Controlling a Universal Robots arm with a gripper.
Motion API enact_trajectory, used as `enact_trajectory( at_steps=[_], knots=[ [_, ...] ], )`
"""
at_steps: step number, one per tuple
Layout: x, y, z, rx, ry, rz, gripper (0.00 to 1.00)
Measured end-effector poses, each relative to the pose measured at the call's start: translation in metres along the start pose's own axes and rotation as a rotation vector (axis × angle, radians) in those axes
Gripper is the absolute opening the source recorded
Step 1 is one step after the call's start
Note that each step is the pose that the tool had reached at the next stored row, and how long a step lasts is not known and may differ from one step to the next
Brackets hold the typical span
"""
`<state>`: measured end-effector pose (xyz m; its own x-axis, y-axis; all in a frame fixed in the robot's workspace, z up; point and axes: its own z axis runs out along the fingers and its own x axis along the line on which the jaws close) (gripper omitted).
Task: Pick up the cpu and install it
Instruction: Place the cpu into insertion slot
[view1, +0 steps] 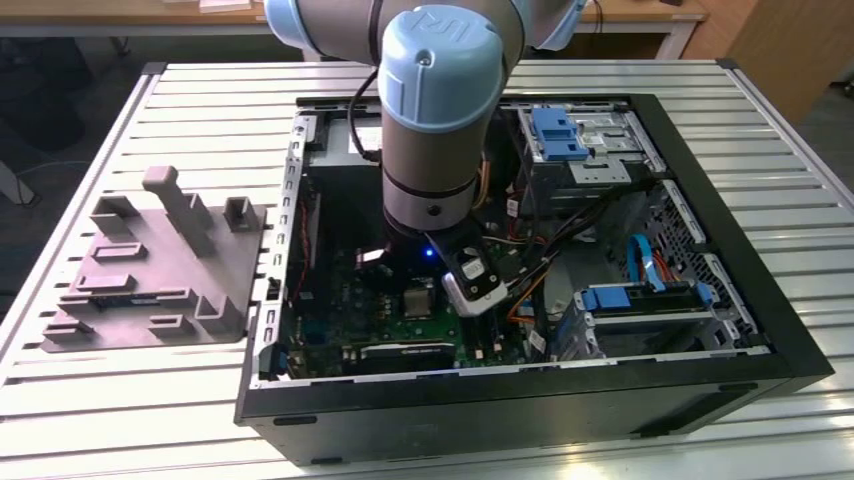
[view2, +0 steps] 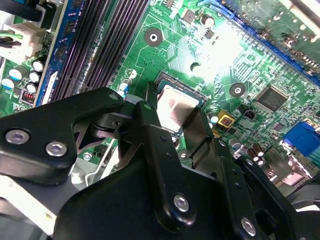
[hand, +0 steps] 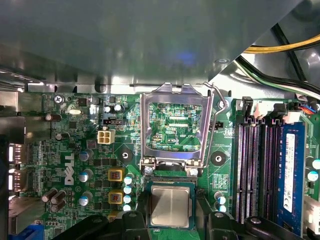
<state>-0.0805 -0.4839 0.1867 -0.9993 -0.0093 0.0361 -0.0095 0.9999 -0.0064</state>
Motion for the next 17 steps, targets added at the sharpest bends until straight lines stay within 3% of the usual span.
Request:
enact_trajectory(
  at_steps=[4, 7, 11, 17],
  knots=[
    [0.0001, 0.0, 0.0002, -0.0005, 0.0007, 0.0, 0.47],
    [-0.0002, 0.0003, 0.0008, -0.0018, -0.0002, 0.0, 0.58],
    [0.0, 0.0, -0.0007, 0.0002, 0.001, 0.0, 0.58],
    [0.0007, -0.0001, -0.0198, -0.0002, 0.001, 0.0, 0.58]
  ],
)
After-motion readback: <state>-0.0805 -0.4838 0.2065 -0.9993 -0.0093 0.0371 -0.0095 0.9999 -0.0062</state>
